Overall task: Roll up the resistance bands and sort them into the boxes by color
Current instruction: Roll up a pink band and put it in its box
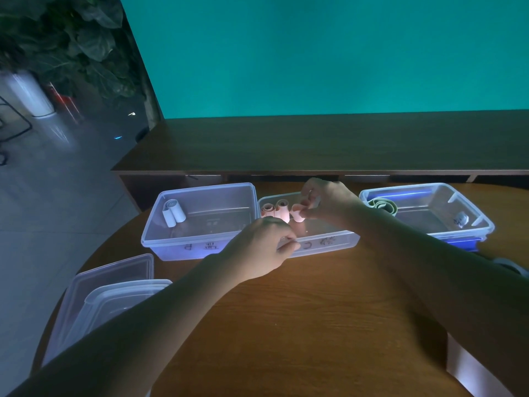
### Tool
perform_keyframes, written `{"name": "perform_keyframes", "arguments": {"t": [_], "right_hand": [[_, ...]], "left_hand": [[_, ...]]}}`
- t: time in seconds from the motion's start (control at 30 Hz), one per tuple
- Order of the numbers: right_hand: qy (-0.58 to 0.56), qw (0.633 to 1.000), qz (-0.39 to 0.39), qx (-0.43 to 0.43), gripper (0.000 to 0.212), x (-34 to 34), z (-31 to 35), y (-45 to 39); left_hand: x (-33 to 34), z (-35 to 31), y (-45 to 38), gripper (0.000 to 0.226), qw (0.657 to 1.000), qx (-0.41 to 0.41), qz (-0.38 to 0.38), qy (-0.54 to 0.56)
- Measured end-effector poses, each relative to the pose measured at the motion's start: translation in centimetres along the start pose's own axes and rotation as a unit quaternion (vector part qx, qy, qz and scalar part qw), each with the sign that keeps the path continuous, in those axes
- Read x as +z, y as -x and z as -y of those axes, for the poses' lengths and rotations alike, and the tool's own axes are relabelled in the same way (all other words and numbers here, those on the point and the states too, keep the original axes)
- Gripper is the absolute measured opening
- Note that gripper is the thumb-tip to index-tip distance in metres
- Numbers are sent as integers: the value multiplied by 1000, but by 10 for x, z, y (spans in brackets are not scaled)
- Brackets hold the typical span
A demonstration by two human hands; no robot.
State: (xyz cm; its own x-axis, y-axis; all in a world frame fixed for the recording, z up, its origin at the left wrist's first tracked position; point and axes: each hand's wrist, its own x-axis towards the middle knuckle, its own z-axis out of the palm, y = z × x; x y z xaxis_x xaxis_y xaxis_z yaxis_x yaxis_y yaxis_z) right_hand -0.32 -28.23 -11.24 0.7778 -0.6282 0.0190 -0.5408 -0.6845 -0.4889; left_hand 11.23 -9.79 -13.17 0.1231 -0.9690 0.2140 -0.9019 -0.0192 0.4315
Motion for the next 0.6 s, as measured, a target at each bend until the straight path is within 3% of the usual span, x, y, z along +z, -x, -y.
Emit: {"name": "perform_keyframes", "arguments": {"t": [0.17,0.37,0.6], "right_hand": [[52,997,36,-37,17,1,-1,0],[28,999,-8,20,40,4,-2,-3],[32,997,-5,63,55,5,4,-9]], "left_hand": [[-1,-1,-1,21,1000,6,1,-6],[0,1,0,21,1000,8,2,-11],[1,-1,0,20,1000,18,-6,-18]]}}
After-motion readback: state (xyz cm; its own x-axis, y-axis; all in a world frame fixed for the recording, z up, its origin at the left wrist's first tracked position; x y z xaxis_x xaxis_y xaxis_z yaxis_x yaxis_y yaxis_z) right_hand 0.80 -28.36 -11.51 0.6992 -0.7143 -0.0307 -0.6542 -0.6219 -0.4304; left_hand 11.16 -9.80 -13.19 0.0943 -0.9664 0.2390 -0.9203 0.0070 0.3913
